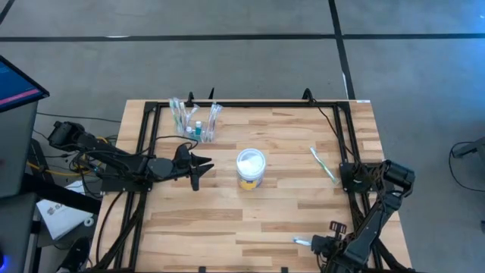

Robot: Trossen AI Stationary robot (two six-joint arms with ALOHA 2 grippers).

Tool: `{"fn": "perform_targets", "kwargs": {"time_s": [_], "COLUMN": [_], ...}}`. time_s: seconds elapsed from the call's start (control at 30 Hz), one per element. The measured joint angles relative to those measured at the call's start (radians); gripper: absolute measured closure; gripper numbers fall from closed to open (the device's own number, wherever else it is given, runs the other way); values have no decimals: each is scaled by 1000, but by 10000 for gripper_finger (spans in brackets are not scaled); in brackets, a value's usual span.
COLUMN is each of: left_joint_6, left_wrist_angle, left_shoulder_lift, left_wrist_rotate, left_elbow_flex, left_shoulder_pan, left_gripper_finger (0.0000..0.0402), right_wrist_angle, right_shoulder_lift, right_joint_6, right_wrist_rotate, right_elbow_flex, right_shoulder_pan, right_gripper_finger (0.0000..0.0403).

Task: Pick & Place toothbrushing station
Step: Put the blue toothbrush into the transparent organizer

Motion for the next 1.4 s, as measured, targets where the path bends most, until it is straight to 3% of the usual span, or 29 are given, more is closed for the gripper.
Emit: {"fn": "perform_targets", "kwargs": {"time_s": [0.47,1.17,1.4], "left_joint_6": [0,-10,-9], "left_wrist_angle": [0,41,74], "left_shoulder_lift": [0,0,0], "left_wrist_rotate": [0,30,79], "left_elbow_flex": [0,0,0], "left_shoulder_pan": [0,0,0], "left_gripper_finger": [279,279,279], "right_wrist_angle": [-68,-459,-549], "right_shoulder_lift": [0,0,0], "right_joint_6": [-60,-256,-297], "right_wrist_rotate": [-49,-26,44], "right_elbow_flex": [8,225,309], "right_shoulder_pan": [-34,-104,-124], "right_gripper_finger": [403,403,403]}}
